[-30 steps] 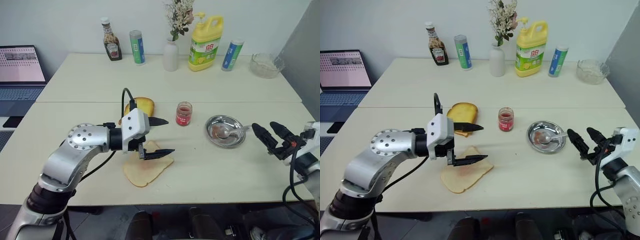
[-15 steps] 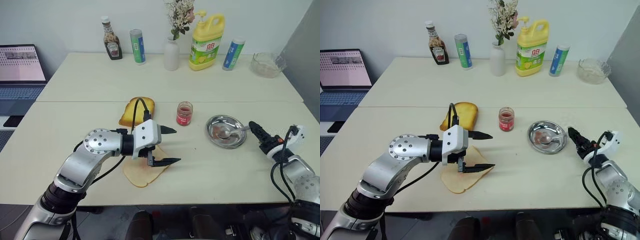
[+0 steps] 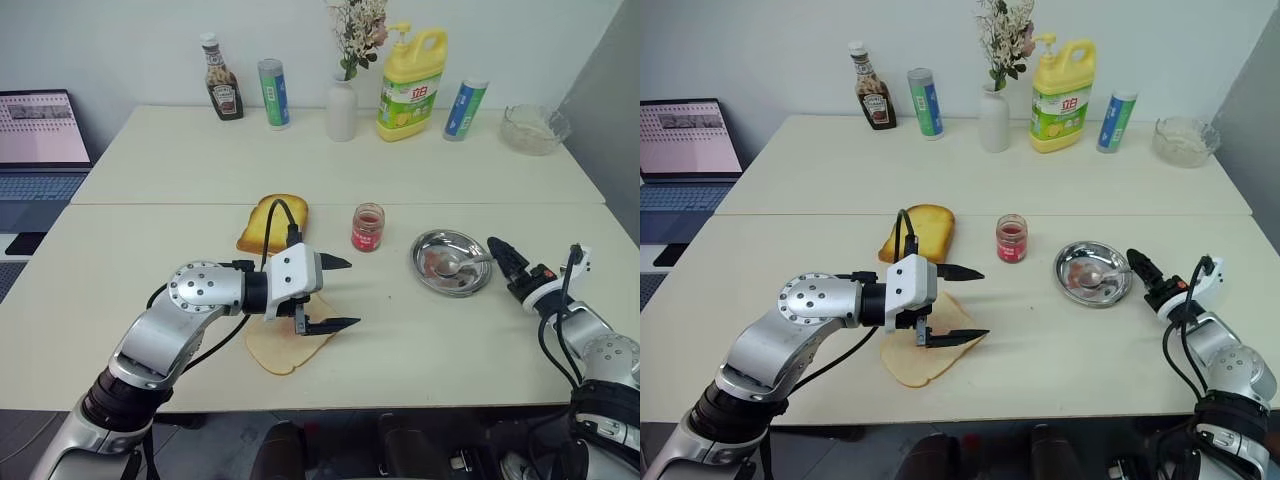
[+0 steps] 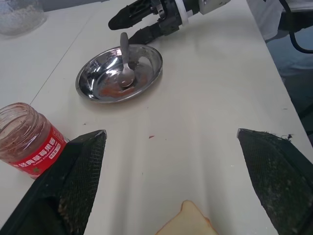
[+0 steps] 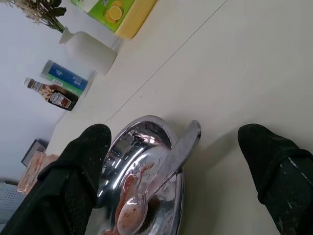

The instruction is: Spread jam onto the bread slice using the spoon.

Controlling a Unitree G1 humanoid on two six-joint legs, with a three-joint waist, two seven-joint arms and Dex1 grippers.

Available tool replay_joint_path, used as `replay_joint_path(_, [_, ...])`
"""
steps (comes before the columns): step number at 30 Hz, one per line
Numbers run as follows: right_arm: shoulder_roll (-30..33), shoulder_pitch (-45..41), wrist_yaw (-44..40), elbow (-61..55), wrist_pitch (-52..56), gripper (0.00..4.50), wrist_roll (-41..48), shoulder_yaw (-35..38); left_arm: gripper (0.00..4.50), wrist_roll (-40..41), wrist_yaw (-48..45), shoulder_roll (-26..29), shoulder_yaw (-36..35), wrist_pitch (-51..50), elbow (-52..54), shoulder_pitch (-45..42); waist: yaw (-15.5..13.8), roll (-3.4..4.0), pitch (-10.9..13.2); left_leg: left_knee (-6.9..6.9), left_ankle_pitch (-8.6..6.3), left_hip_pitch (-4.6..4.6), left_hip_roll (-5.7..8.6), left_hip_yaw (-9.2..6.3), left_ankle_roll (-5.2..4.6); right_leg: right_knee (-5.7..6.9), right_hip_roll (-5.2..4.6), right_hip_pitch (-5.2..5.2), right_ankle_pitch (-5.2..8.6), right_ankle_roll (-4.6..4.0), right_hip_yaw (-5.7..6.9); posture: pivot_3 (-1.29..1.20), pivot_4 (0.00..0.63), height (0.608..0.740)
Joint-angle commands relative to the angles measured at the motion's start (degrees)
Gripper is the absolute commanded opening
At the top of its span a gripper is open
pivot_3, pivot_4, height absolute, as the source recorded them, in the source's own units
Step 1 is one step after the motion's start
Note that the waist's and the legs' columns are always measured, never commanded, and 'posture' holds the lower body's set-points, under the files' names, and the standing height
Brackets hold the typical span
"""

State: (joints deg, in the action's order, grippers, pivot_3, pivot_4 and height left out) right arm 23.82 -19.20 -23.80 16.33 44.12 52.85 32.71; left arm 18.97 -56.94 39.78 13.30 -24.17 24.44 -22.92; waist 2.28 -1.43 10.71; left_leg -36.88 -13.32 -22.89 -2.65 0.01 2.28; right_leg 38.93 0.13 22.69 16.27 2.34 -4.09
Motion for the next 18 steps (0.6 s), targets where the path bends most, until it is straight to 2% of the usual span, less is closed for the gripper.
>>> replay_joint_path(1, [-0.26,-1.72,-1.36,0.64,0.01,4.50,1.00,0.37,4.47,-0.47,-0.39,-0.37,-0.38,1.74,0.28,-0.39,0.11,0.00,0.00,0.00,0.00,0.00,0.00,0.00,0.00,0.00,0.00,0.00,0.00,0.00,0.00,0.00,0.150,0.740])
replay_joint_path(5, [-0.45,-3.06,-1.66,1.93,-0.69,4.50,0.33,0.04,4.47,-0.64,-0.69,-0.30,-0.58,2.17,-0.45,-0.73,0.34,0.00,0.00,0.00,0.00,0.00,-0.01,-0.01,0.00,0.00,0.01,0.00,0.00,0.00,0.01,0.00,0.150,0.740])
replay_joint_path(8, [-0.25,-3.89,-2.40,3.70,-1.39,3.88,-0.22,0.10,4.50,-0.83,-0.84,-0.23,-0.63,2.41,-0.75,-0.81,0.45,0.00,0.00,0.00,0.00,-0.01,0.00,-0.01,0.00,0.00,0.01,0.00,0.00,0.00,0.01,0.00,0.150,0.740])
replay_joint_path(11, [-0.44,-4.23,-2.56,3.66,-1.13,2.85,0.02,-0.08,4.50,-1.19,-1.00,-0.27,-0.70,2.64,-1.09,-0.80,0.49,0.00,0.00,0.01,0.00,-0.03,0.00,-0.01,0.00,-0.01,0.01,0.01,0.00,0.00,0.01,0.00,0.150,0.740])
replay_joint_path(18, [0.06,-4.57,-3.88,4.87,-2.07,0.13,-0.27,0.44,4.50,-2.03,-1.17,-0.59,-0.82,3.29,-2.06,-0.91,0.57,0.00,0.00,0.01,0.00,-0.03,0.00,0.00,0.00,-0.01,0.01,0.02,0.00,0.00,0.00,0.00,0.150,0.740])
